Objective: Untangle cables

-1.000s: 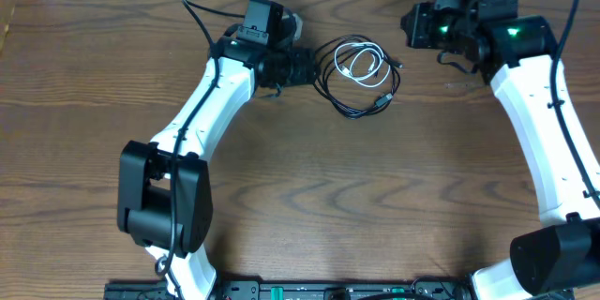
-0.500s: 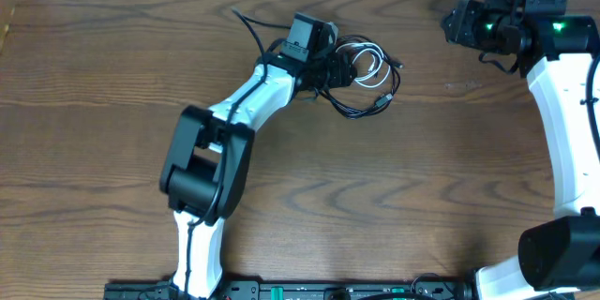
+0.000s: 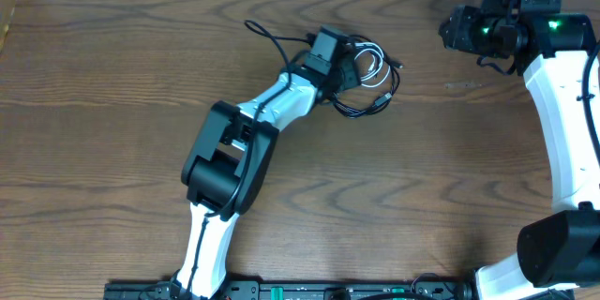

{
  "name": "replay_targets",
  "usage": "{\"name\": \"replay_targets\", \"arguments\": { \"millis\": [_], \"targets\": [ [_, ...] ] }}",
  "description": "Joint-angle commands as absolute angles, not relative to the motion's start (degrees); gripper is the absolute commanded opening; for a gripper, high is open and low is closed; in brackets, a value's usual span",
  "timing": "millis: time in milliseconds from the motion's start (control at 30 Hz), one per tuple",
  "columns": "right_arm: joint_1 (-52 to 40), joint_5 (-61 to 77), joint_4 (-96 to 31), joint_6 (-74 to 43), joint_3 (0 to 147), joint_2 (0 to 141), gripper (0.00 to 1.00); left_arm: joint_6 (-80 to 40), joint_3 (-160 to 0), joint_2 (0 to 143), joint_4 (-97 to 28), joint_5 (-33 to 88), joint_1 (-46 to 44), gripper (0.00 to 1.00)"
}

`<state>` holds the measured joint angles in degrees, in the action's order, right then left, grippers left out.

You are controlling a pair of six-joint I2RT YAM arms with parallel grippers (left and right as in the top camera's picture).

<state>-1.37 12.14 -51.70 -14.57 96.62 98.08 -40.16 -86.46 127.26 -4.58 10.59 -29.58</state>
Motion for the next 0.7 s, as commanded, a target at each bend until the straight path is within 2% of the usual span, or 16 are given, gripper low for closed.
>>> {"name": "replay_targets", "arguments": {
  "millis": [0, 300, 567, 667],
  "targets": [
    [-1.58, 11.88, -52.51, -12.51, 96.47, 98.59, 0.48, -41.28, -88.27, 128.84, -4.19, 2.66, -30.50, 0.48],
    [-1.58, 11.90, -52.64, -12.32, 93.82, 98.59, 0.47, -42.33, -88.27, 134.26, 3.07, -1.10, -31.00, 0.44],
    [-1.61, 11.92, -51.53, -11.92, 92.51, 98.59, 0.48, -41.65, -88.27, 134.76, 2.85, -0.82, -31.00, 0.10],
    [-1.61, 11.94, -50.59, -11.94, 92.49, 98.59, 0.48, -38.39, -88.27, 133.34, 0.78, -0.47, -31.00, 0.08]
  ]
}}
